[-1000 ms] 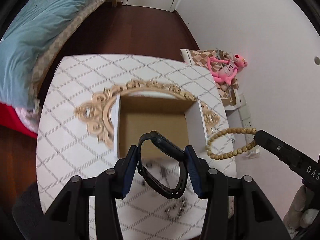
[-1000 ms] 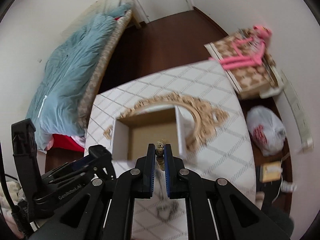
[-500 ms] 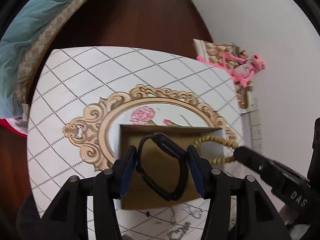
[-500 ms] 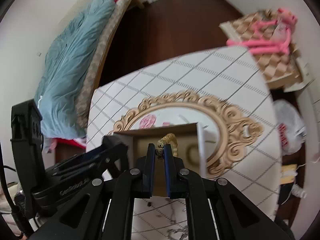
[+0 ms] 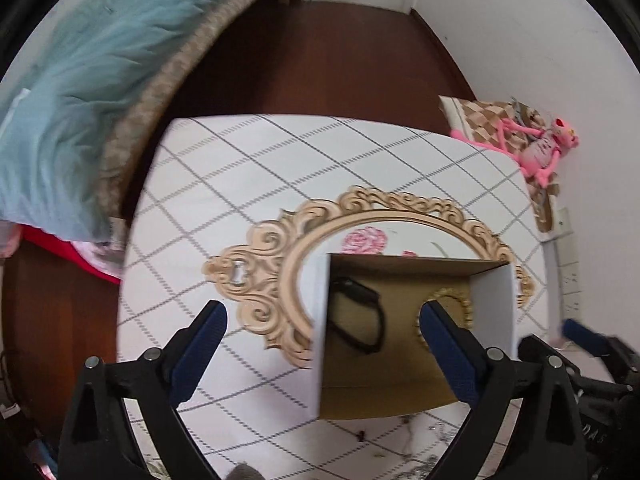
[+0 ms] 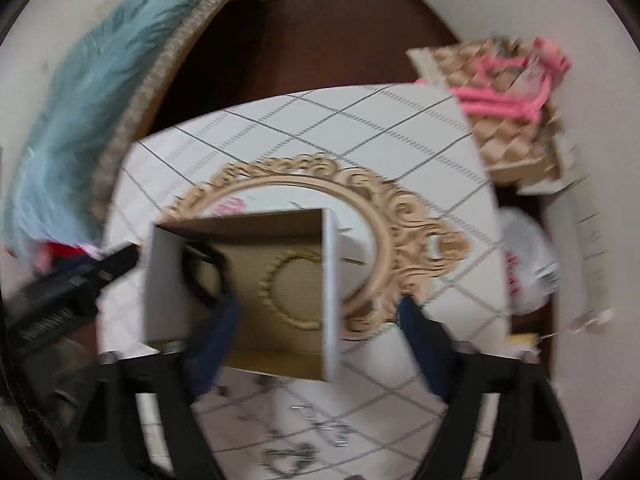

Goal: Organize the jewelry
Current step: 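Carry the watch band and bead bracelet into the box and open both grippers, then withdraw both grippers from the box toward the silver chains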

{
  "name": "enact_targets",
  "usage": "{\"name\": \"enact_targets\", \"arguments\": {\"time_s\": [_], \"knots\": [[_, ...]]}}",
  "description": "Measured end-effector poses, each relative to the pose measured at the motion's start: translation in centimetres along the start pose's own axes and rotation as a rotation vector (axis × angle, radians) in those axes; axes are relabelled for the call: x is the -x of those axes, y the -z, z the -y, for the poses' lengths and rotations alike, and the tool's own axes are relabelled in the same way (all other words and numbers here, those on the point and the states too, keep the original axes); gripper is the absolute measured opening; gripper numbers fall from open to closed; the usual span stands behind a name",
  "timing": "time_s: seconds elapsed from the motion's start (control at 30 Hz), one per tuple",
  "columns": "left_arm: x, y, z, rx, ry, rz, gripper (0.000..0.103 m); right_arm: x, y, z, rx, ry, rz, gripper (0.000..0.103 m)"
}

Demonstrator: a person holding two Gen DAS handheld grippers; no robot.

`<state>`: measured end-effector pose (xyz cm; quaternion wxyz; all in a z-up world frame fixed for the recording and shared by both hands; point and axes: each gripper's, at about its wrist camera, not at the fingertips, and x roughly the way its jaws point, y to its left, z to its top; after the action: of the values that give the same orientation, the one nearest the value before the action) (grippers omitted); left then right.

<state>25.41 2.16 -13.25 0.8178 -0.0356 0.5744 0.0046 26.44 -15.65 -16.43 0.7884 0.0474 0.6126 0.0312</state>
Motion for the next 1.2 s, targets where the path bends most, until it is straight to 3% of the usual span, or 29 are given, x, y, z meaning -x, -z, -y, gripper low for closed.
{"name": "enact_targets", "arguments": {"time_s": [0.1,0.27,0.5,0.97,1.2], "knots": [[0.4,1.4,0.0,-0.033,-0.064,0.038,0.099,0.0,1.3,-0.6,0.056,0.097,0.027,0.093],[1.1,3.2,-0.3,-0.038,-0.087,0.047,0.099,-0.1,2.8,-1.2,0.065,0.125,0.038,0.098],[4.1,5.2,-0.8,-0.021,-0.096,0.094,0.099,2.3,4.5,-2.0,0.060,0.130,0.080,0.098],[12.7,8.9,-1.4,-0.015,-0.104,0.234,0.099,10.9,8.6,-3.4,0.048,0.114,0.235,0.098],[12.7,11.8,-1.8,-0.010,-0.103,0.217,0.099,12.6,11.6,-3.1,0.032,0.083,0.243,0.098]]}}
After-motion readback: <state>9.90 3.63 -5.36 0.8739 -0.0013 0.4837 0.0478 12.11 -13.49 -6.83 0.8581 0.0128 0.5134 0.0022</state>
